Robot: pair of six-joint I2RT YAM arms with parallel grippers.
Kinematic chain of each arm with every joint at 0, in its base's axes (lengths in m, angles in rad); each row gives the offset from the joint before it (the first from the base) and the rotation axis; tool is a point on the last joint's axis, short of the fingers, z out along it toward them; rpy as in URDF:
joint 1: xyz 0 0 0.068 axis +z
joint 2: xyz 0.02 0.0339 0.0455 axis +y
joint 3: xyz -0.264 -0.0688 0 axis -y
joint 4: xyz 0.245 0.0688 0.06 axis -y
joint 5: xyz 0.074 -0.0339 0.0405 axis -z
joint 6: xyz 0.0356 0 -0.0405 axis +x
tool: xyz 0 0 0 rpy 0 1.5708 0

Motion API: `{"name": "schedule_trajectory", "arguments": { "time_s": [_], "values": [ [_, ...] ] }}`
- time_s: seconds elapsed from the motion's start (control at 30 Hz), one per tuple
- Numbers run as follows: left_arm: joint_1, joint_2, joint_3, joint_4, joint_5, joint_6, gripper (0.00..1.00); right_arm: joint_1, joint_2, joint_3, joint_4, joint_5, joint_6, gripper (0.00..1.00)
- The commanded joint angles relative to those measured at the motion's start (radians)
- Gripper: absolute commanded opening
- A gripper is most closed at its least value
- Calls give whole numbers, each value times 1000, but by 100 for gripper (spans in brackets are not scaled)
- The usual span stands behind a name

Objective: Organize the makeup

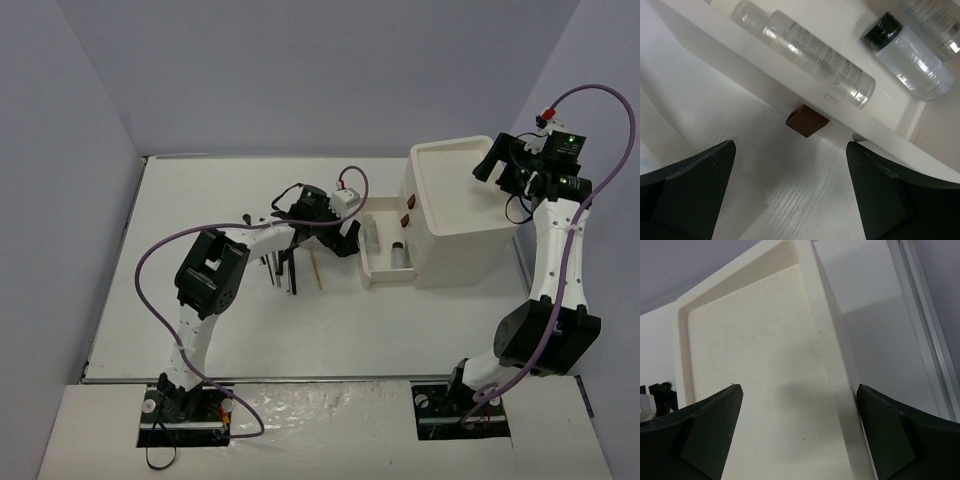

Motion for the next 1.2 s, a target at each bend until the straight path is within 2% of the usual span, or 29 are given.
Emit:
{"name": "schedule_trajectory", "arguments": {
  "time_s": [0.0, 0.37, 0.73, 1.0, 1.17],
  "values": [
    [-32, 1, 128, 40, 47, 58, 91, 12, 31, -17, 32, -74, -14, 95],
    [-101, 142, 332, 81, 59, 54, 91, 76, 65, -42, 32, -87, -20, 94],
    [-144, 284, 500, 263, 70, -133, 91, 89, 52, -55, 30, -75, -26, 94],
    [-145, 284, 485, 359, 25, -203, 91, 87, 29, -58, 30, -50, -22, 95],
    [-127, 172, 345, 396, 6, -187, 93, 83, 4, -18, 19, -25, -29, 95]
  ]
}}
